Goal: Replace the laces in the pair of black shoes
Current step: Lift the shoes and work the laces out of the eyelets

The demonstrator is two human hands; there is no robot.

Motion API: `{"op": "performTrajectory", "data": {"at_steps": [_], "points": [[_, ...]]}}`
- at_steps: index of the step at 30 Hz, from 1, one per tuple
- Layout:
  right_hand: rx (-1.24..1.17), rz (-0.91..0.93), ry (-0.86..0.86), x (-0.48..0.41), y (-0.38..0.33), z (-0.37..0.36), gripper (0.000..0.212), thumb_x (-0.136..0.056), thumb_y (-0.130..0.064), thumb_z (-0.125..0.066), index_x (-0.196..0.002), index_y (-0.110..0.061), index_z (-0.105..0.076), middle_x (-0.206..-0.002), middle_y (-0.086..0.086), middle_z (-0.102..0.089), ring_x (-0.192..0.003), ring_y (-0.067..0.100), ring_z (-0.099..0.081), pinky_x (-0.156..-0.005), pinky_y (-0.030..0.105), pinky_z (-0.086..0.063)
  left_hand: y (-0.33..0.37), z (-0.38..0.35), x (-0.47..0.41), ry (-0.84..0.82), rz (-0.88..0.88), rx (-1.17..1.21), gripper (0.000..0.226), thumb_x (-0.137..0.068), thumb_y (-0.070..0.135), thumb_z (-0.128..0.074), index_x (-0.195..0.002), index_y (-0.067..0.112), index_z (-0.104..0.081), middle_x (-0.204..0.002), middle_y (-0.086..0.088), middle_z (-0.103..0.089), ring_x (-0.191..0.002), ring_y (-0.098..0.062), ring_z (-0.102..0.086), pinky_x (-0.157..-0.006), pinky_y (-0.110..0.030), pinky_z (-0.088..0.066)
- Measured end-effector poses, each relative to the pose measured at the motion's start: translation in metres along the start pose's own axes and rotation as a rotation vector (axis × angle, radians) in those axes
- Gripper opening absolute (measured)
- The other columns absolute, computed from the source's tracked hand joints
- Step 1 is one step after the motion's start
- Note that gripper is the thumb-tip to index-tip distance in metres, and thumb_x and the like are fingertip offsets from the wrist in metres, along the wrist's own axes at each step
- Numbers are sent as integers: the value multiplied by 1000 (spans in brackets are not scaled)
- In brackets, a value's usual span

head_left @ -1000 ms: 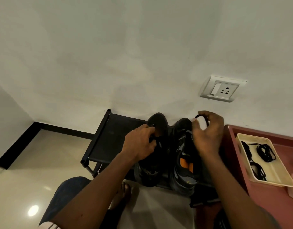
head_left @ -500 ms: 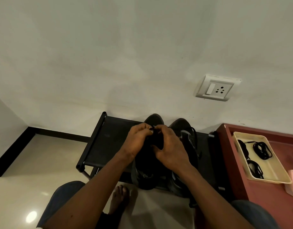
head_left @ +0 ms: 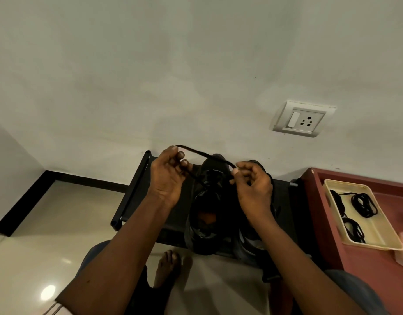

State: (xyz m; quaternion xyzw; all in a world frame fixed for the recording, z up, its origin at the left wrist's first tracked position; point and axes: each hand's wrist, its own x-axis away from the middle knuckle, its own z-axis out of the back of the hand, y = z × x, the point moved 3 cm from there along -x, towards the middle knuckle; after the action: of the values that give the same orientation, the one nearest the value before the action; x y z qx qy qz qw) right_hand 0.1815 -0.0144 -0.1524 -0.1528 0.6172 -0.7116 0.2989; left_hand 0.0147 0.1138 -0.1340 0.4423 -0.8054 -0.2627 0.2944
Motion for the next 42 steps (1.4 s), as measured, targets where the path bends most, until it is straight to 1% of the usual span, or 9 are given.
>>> {"op": "performTrajectory", "data": {"at_steps": [6, 10, 14, 19, 23, 29, 35, 38, 42], "points": [[376, 92, -228, 14, 3, -6, 24, -90, -48, -75, -103, -33, -61, -96, -13, -62, -80, 8, -64, -71, 27, -56, 11, 20, -7, 223, -240, -354, 27, -95, 2, -61, -118, 15, -66, -82, 3, -67, -63, -11, -57, -72, -29, -51], [708, 170, -432, 25, 9, -19, 51, -86, -47, -77, -126, -38, -47, -108, -15, -50, -92, 6, -59, -78, 26, -53, 9, 28, -1, 305, -328, -1174, 46, -91, 28, -73, -133, 25, -55, -122, 1, -62, -109, -16, -64, -97, -41, -52], [614, 128, -407, 24, 8, -17, 49, -89, -29, -76, -131, -32, -51, -109, -14, -57, -91, 5, -60, -80, 27, -55, -4, 23, 7, 66, -259, -1700, 68, -82, 30, -72, -145, 34, -45, -165, -5, -25, -150, -30, -29, -120, -65, -18], [488, 128, -470, 22, 2, -16, 46, -91, -18, -72, -133, -30, -59, -113, -17, -66, -98, 1, -64, -90, 32, -59, -26, 2, 19, -446, -281, -1577, 54, -90, 18, -70, -141, 29, -56, -137, 5, -62, -126, -14, -57, -111, -46, -47], [480, 188, -342, 19, -2, -13, 30, -92, -10, -73, -117, -26, -68, -90, -13, -69, -89, 6, -67, -87, 32, -59, -29, 5, 14, -389, -317, -1622, 36, -93, 21, -74, -128, 26, -66, -120, 6, -71, -108, -8, -65, -99, -32, -54], [-241, -222, -374, 9, -9, -9, 15, -101, -11, -64, -112, -15, -72, -82, 4, -76, -75, 16, -71, -64, 26, -58, -13, 13, 7, -227, -265, -1423, 20, -94, 9, -64, -93, 25, -76, -87, 12, -73, -79, -4, -68, -71, -22, -52], [540, 86, -512, 11, 2, -9, 39, -89, -29, -79, -126, -28, -67, -113, -9, -64, -88, 7, -65, -82, 26, -57, -4, 16, 7, -441, 73, -1084, 48, -90, 50, -54, -64, 13, -70, -84, -7, -77, -84, -14, -71, -86, -29, -47], [733, 148, -568, 14, 7, -14, 52, -88, -35, -78, -136, -30, -59, -124, -8, -53, -107, 11, -58, -95, 31, -52, -8, 19, 1, -262, -143, -1491, 57, -85, 74, -60, -65, 21, -65, -74, 1, -73, -69, -9, -67, -73, -32, -52], [737, 121, -489, 13, 9, -17, 62, -86, -31, -77, -142, -29, -51, -122, -9, -40, -101, 16, -58, -84, 27, -47, -30, 9, 7, -394, -264, -1790, 27, -81, 43, -78, -96, 31, -58, -96, 12, -60, -88, -11, -61, -77, -31, -53]]}}
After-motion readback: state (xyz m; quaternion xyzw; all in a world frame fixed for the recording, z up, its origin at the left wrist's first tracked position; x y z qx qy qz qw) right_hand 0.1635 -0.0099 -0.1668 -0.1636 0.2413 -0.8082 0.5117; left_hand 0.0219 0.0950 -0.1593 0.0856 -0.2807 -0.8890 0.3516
